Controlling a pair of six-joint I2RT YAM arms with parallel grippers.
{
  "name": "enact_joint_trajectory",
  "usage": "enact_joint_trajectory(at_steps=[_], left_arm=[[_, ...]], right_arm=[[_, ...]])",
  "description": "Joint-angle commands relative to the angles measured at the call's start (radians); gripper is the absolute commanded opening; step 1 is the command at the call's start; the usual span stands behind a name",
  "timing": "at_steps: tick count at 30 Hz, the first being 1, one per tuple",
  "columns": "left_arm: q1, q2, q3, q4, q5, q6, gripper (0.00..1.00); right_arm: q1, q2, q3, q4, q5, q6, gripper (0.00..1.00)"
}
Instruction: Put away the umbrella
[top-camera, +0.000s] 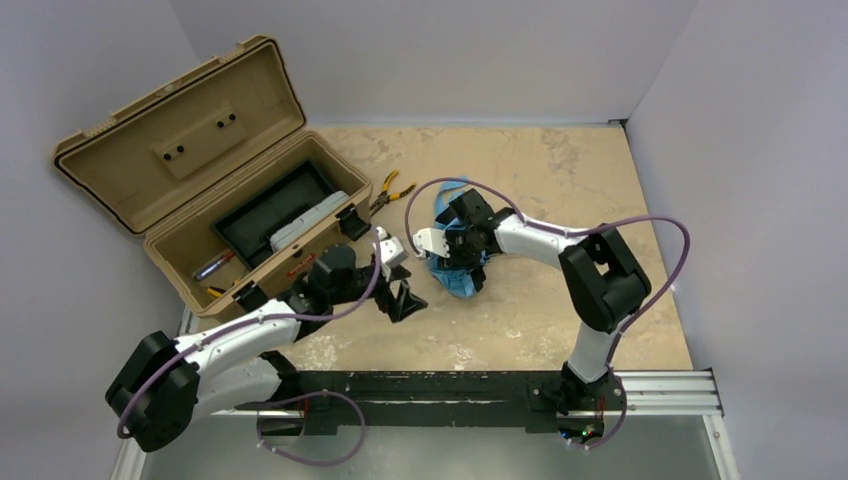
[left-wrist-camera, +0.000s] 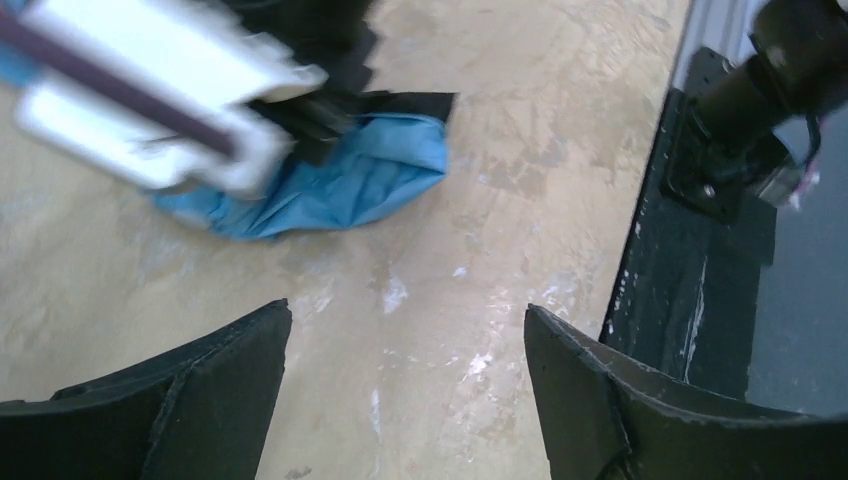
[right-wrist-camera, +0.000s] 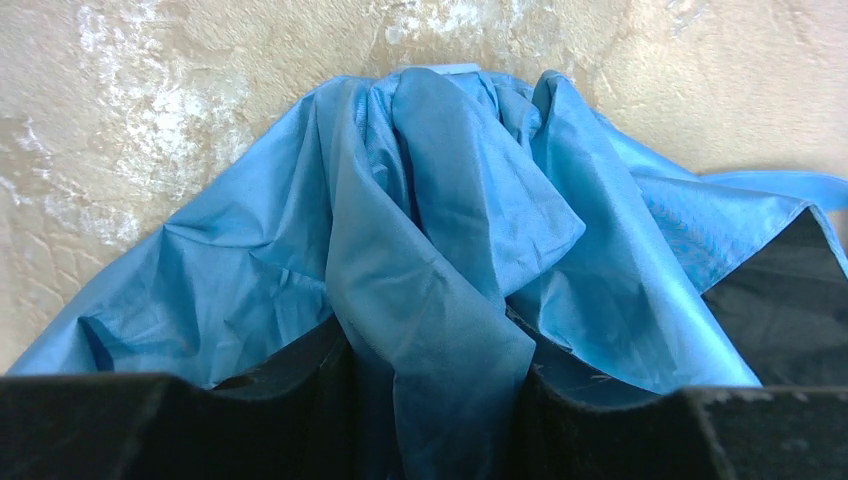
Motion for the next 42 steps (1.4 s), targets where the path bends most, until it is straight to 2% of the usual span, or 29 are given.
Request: enact_joint_trajectory(at_steps=[1, 5, 9, 15, 21, 29, 36, 42], left_arm=[[-0.186, -0.055, -0.013, 0.056, -0.165, 0.386, 0.84], [-0.279, -0.005, -0.032, 0.137, -0.377, 0.533, 0.83], [-0.295, 0.118, -0.019, 0.286, -0.452, 0.601, 0.82], [-0.303, 0.306, 0.074, 0.378, -0.449, 0.661, 0.82], [-0.307, 0.403, 0.133, 0.440, -0.468, 0.677, 0.81], [-0.307, 0.502, 0.198, 0.436, -0.445, 0.692, 0.80], [-0.307, 0.588, 0.207, 0.427, -0.474, 0.758, 0.80], [-0.301, 0.602, 0.209, 0.372, -0.453, 0.778, 0.80]], right_arm=[[-0.051, 0.203, 0.058, -0.403, -0.182, -0.015, 0.12], [-0.084, 0.274, 0.125, -0.525, -0.255, -0.056, 0.12], [-0.086, 0.302, 0.143, -0.574, -0.289, -0.095, 0.12], [-0.094, 0.359, 0.176, -0.664, -0.330, -0.144, 0.12], [-0.101, 0.396, 0.187, -0.722, -0.365, -0.174, 0.12], [-0.101, 0.412, 0.211, -0.800, -0.441, -0.222, 0.10], [-0.107, 0.425, 0.215, -0.801, -0.442, -0.223, 0.10], [-0.117, 0.424, 0.222, -0.800, -0.446, -0.221, 0.09]])
